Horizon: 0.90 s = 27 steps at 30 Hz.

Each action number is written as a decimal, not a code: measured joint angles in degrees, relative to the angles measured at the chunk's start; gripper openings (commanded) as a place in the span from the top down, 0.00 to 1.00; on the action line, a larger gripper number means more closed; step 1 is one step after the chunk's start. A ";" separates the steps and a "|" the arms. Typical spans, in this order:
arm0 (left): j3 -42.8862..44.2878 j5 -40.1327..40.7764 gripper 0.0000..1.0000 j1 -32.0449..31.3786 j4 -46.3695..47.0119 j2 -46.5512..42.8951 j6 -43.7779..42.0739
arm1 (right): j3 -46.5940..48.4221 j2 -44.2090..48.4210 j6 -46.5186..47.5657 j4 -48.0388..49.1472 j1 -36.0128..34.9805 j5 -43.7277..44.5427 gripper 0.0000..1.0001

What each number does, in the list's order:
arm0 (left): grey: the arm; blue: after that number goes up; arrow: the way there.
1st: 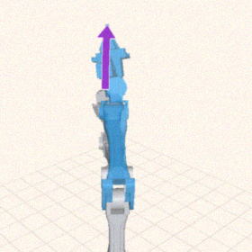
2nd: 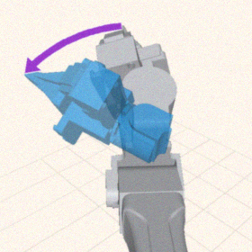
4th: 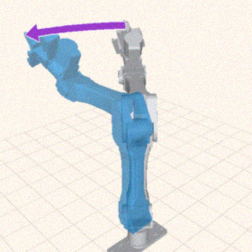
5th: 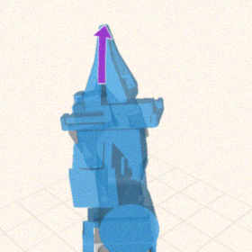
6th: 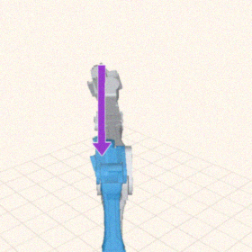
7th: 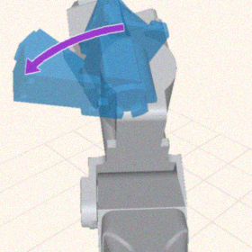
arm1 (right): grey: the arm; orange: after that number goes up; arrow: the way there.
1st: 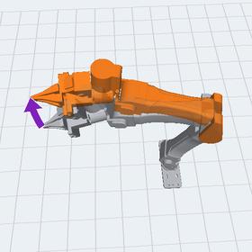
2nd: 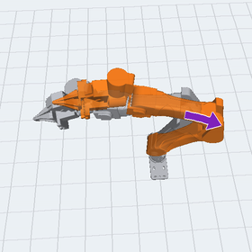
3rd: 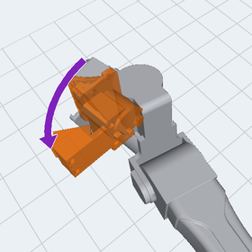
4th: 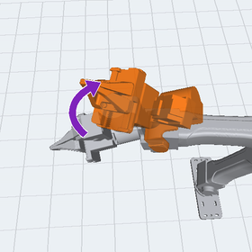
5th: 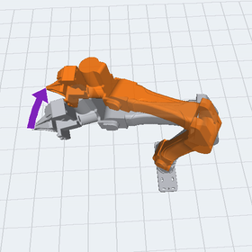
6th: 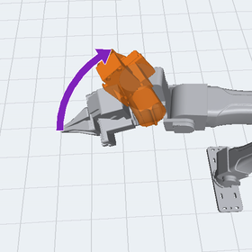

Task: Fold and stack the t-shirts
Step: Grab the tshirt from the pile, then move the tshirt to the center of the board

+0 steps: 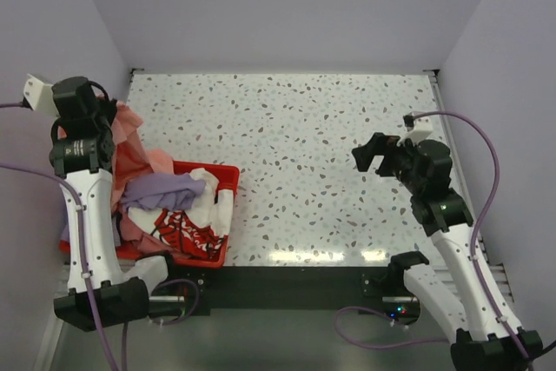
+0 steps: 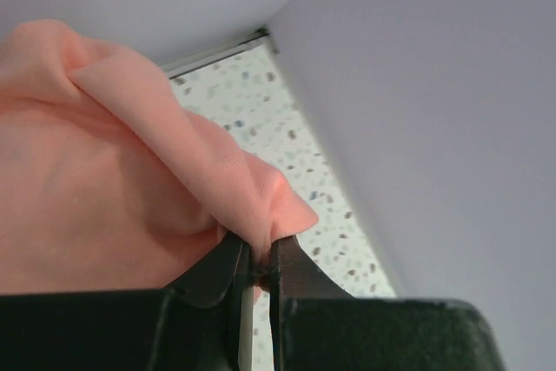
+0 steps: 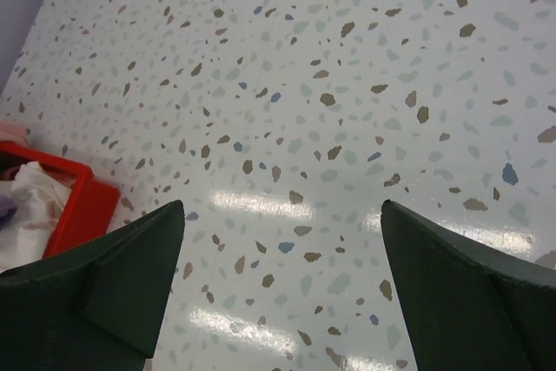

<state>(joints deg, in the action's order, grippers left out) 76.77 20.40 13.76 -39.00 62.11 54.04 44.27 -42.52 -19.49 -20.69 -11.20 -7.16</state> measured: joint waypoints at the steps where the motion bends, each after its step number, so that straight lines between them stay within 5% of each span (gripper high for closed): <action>1: 2.49 -1.53 1.00 0.00 1.01 0.57 -0.57 | -0.09 0.98 -0.02 0.42 0.00 0.11 0.01; 7: 16.61 -13.70 1.00 -1.62 7.39 7.37 -3.15 | -1.66 4.76 -0.44 2.62 0.00 1.55 0.01; 16: 46.36 -20.79 1.00 -26.91 12.28 28.22 -12.15 | -2.84 6.10 -1.07 2.45 0.00 6.43 0.01; 25: 44.92 -26.27 1.00 -46.01 17.42 36.22 -19.65 | -3.06 7.34 -2.95 0.92 -0.02 16.79 0.01; 26: 41.05 -26.25 0.98 -46.84 19.21 35.17 -20.00 | -3.06 7.43 -3.37 0.17 -0.02 18.45 0.01; 27: 36.59 -25.99 0.85 -47.15 20.35 33.83 -20.24 | -3.06 7.45 -3.54 -0.17 0.00 19.39 0.01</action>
<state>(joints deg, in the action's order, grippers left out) 113.36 -5.58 -33.39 -18.65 95.94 33.80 41.21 -35.07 -23.03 -20.86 -11.20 12.23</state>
